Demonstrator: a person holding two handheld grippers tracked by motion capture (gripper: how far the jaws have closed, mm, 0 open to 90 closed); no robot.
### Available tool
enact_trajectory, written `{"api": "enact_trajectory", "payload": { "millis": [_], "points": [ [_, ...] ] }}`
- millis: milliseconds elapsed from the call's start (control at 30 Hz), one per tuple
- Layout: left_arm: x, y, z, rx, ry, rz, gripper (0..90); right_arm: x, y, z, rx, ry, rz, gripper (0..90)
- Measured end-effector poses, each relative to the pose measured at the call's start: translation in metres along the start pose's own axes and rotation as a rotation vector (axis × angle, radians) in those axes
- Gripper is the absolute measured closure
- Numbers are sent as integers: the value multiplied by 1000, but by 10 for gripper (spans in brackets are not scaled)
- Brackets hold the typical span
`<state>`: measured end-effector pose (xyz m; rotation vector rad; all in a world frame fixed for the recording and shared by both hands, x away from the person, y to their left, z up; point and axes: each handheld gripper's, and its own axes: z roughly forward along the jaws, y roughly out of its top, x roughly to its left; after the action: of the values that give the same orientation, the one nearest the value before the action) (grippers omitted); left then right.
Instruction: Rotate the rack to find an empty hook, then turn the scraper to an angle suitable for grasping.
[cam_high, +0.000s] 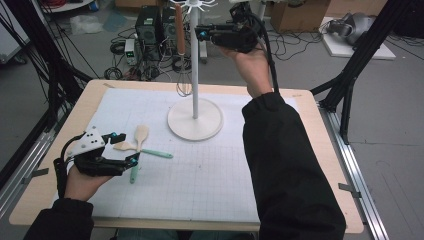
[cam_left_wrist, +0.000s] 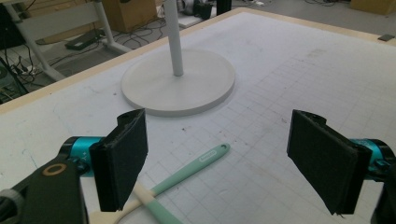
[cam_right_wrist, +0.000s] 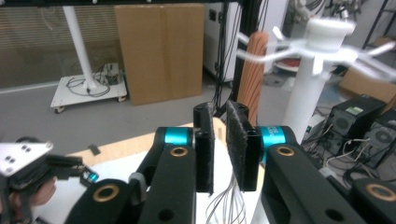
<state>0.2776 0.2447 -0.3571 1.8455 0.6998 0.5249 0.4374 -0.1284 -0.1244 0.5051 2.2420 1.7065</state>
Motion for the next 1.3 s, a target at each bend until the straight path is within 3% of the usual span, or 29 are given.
{"api": "enact_trajectory", "payload": {
  "millis": [567, 1067, 1300],
  "points": [
    [0, -1, 0, 8, 2, 6, 209, 17, -26, -8, 35, 42, 2, 684],
    [1, -1, 0, 9, 5, 3, 210, 26, -48, -7, 67, 73, 5, 642],
    [1, -2, 0, 11, 5, 2, 211, 31, -69, -6, 83, 88, 26, 625]
  ]
}}
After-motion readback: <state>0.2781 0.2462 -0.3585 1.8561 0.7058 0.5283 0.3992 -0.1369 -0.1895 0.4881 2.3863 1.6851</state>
